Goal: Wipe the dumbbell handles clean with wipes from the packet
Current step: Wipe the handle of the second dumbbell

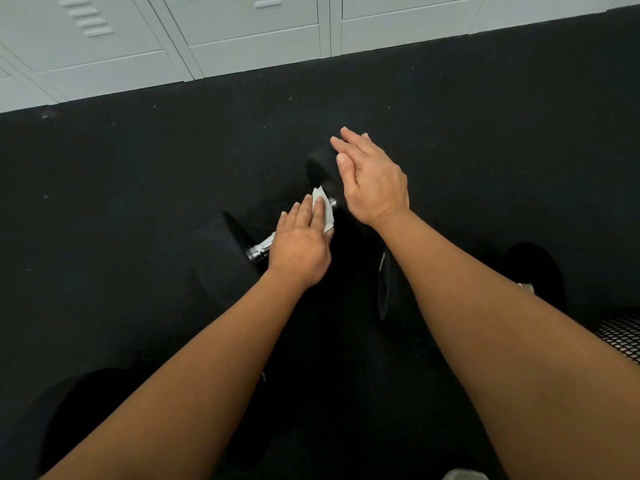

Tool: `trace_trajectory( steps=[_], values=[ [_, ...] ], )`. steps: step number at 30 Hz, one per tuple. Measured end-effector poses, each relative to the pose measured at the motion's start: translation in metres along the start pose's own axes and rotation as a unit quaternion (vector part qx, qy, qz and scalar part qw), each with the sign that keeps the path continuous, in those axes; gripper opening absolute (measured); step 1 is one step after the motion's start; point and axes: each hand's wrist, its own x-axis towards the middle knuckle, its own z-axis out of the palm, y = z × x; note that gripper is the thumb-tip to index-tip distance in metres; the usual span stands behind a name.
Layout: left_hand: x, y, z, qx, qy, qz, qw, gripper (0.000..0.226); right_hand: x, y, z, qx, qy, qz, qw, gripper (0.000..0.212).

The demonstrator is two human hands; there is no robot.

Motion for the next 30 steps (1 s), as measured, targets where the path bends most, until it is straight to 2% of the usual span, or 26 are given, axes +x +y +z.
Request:
trace_trajectory(
  steps=[4,8,12,15,17,22,24,27,30],
  values=[
    [0.01,0.004,0.001,0.004,0.028,-0.024,0.999,0.06,-0.003,0.002,0.001,-0.001,0.005,-0.005,1.0,0.039],
    [0.024,0.005,-0.005,-0.021,0.0,-0.036,0.999,0.062,0.0,0.002,0.001,-0.007,-0.002,-0.007,1.0,0.039],
    [0.002,0.005,0.0,0.046,0.022,-0.015,0.999,0.075,0.004,0.001,0.002,-0.004,-0.002,-0.003,1.0,0.039],
    [-0.013,0.005,0.007,0.087,-0.004,-0.019,0.996,0.074,0.004,0.001,0.003,0.0,0.004,-0.004,1.0,0.039],
    [-0.011,0.006,0.005,0.061,0.005,-0.029,0.998,0.071,0.004,0.001,0.004,0.002,0.004,-0.004,1.0,0.039],
    [0.021,0.007,-0.007,-0.104,0.031,-0.043,0.993,0.049,0.006,-0.002,0.004,-0.004,-0.008,0.004,1.0,0.039],
    [0.029,0.006,-0.011,-0.103,0.019,-0.048,0.993,0.051,0.008,-0.002,0.002,-0.006,-0.014,0.006,1.0,0.039],
    [0.025,0.002,-0.006,-0.064,0.008,-0.029,0.997,0.066,0.009,-0.002,0.002,-0.01,-0.016,0.005,1.0,0.039],
    [0.015,-0.002,0.002,-0.037,0.024,-0.039,0.998,0.064,0.006,0.0,0.003,-0.001,-0.007,0.003,1.0,0.039]
  ],
)
